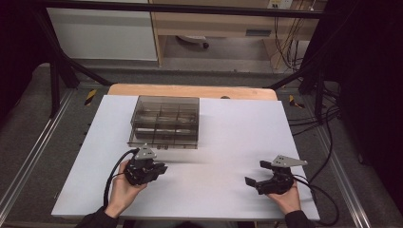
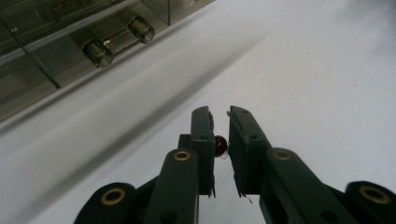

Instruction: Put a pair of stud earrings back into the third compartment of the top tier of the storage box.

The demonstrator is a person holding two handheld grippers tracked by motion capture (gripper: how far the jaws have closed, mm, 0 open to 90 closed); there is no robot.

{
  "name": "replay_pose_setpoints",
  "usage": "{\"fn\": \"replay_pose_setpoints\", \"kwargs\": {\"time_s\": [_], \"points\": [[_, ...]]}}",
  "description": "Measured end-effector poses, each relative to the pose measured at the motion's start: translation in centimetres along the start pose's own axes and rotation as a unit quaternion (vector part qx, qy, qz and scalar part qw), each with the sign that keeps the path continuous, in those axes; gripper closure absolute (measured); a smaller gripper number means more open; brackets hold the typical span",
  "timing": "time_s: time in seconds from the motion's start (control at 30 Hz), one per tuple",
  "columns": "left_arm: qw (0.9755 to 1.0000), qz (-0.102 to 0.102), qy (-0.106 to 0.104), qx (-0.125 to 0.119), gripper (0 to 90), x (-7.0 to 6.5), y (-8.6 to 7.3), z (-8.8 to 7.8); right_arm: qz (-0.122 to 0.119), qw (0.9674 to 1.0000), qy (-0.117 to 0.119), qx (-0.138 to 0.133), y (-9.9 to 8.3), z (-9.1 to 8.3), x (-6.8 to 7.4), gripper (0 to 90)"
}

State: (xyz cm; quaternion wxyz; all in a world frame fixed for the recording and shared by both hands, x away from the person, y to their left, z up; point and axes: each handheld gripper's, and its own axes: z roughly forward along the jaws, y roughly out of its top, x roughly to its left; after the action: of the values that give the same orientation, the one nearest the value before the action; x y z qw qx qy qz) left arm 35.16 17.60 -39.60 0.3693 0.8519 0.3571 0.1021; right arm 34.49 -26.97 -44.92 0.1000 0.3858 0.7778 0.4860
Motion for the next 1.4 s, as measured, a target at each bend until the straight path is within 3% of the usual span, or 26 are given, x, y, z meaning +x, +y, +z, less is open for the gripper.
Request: {"fn": "replay_pose_setpoints", "kwargs": {"time_s": [0.63,1.4], "points": [[0.9998,0.017,-0.002,-0.014,80.4,-0.5,3.0,-0.5,0.000,1.0000,-0.001,-0.001,0.0,0.0,0.0,0.5],[0.9993,0.031,0.006,-0.022,80.6,-0.8,8.0,-0.2,0.000,1.0000,-0.001,0.000,0.0,0.0,0.0,0.4]]}}
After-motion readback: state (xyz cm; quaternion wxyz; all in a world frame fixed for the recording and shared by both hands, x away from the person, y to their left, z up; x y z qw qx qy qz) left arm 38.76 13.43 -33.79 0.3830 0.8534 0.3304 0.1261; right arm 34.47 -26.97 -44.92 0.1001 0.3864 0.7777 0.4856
